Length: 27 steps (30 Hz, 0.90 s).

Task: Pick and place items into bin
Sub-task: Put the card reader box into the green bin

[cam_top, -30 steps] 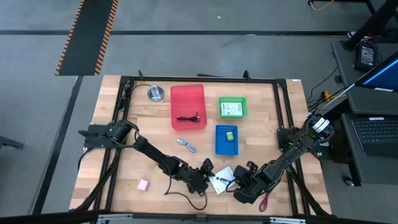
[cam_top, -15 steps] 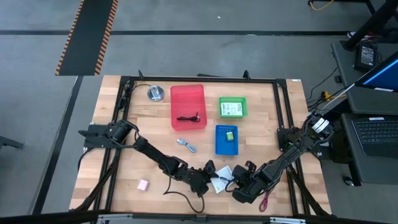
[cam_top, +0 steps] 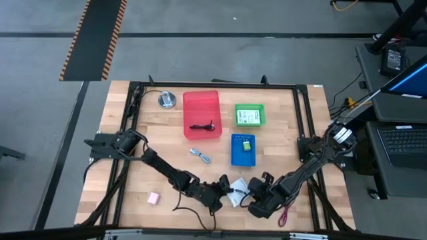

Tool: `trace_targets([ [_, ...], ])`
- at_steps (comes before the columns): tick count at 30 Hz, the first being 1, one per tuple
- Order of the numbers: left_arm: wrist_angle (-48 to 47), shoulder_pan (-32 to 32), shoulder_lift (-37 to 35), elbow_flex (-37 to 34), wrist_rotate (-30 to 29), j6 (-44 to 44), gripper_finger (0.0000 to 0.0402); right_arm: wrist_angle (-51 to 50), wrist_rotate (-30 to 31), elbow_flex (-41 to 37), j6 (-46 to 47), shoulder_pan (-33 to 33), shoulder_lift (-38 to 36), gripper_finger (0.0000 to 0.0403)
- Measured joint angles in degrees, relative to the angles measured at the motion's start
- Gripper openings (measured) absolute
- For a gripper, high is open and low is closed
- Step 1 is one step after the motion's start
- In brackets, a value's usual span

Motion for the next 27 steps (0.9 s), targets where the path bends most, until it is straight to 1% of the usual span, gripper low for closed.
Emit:
trace_targets([
  [4,-0.82,-0.88,-1.50,-0.02,-1.84,-0.03,0.0023,-12.54,1.57,6.03,-2.26,0.50,0.41,0.0000],
  [7,-2.27,-1.73,-3.74,-0.02,-2.50,-0.06,0.0023,-20.90,5.18,11.35,-2.35,1.45,0.02,0.0000],
  [9,-4.64,-2.23,-5.45,-0.02,-2.84,-1.60,0.0023,-25.87,8.15,13.79,-2.35,2.28,0.08,0.0000],
  [12,-9.38,-2.55,-8.40,-0.02,-3.29,-4.65,0.0023,-28.25,13.09,16.90,-2.48,3.68,0.02,0.0000],
  [16,-14.40,-2.89,-12.38,-0.39,-3.92,-8.14,0.0023,-28.96,17.74,17.73,-2.75,5.31,0.01,0.0000],
  [23,-14.58,-2.92,-21.59,-6.94,-4.94,-12.08,0.0022,-28.18,19.43,17.79,-3.18,5.68,-0.01,0.0000],
  [27,-12.81,-2.75,-26.43,-10.66,-5.12,-13.59,0.0022,-26.94,23.43,17.88,-6.49,5.44,-0.05,0.0000],
])
